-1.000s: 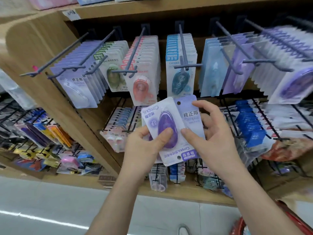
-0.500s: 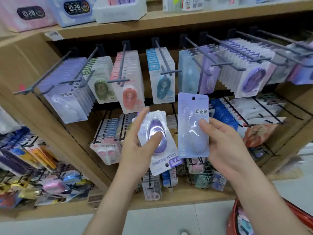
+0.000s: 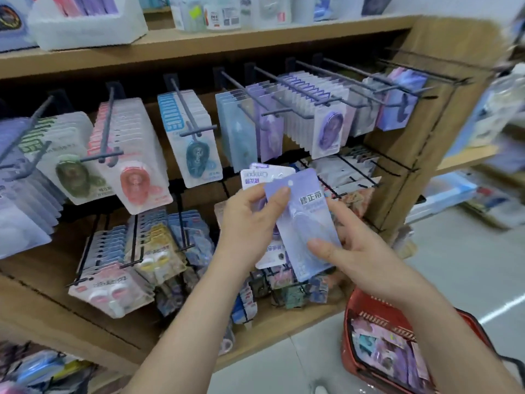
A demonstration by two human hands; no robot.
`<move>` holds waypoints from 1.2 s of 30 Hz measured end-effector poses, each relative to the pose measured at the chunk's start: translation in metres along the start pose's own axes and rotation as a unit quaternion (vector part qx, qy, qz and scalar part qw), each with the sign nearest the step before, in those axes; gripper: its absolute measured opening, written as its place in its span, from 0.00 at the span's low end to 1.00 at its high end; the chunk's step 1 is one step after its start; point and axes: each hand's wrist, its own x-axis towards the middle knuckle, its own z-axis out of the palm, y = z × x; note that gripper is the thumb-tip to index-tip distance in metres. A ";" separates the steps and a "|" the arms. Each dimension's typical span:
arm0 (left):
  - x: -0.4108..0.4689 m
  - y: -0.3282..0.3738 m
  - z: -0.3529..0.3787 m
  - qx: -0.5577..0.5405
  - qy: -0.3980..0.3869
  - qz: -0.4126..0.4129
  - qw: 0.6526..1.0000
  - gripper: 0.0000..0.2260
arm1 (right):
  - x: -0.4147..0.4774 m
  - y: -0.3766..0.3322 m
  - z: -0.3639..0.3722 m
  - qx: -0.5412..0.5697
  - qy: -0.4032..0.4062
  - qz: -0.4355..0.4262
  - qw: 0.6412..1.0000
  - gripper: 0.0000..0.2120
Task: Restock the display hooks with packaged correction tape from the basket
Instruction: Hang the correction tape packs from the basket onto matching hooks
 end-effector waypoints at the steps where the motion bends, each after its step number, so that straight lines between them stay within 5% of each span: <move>1: 0.004 -0.003 0.009 0.000 -0.003 0.003 1.000 0.10 | -0.002 0.000 -0.009 -0.006 0.025 0.008 1.000 0.20; 5: 0.021 -0.014 0.039 -0.008 -0.008 -0.014 1.000 0.16 | -0.002 0.006 -0.039 -0.008 0.115 -0.006 0.993 0.15; 7: 0.031 -0.019 0.051 0.005 0.003 -0.007 1.000 0.09 | 0.002 0.010 -0.053 0.009 0.136 -0.010 0.991 0.15; 13: 0.046 -0.021 0.088 0.019 0.007 0.023 1.000 0.09 | 0.023 0.014 -0.094 0.185 0.182 0.026 0.965 0.13; 20: 0.059 -0.032 0.112 0.000 0.053 0.005 0.999 0.29 | 0.035 0.021 -0.128 0.156 0.208 -0.029 0.965 0.25; 23: 0.064 -0.034 0.119 -0.018 0.075 0.001 0.997 0.33 | 0.039 0.022 -0.137 0.103 0.216 -0.025 0.971 0.17; 27: 0.069 -0.029 0.136 -0.051 0.079 0.026 0.995 0.24 | 0.040 0.026 -0.139 0.094 0.153 0.006 0.984 0.07; 36: 0.078 -0.018 0.160 -0.120 0.088 0.012 0.989 0.12 | 0.054 0.024 -0.152 0.037 0.133 0.057 0.989 0.17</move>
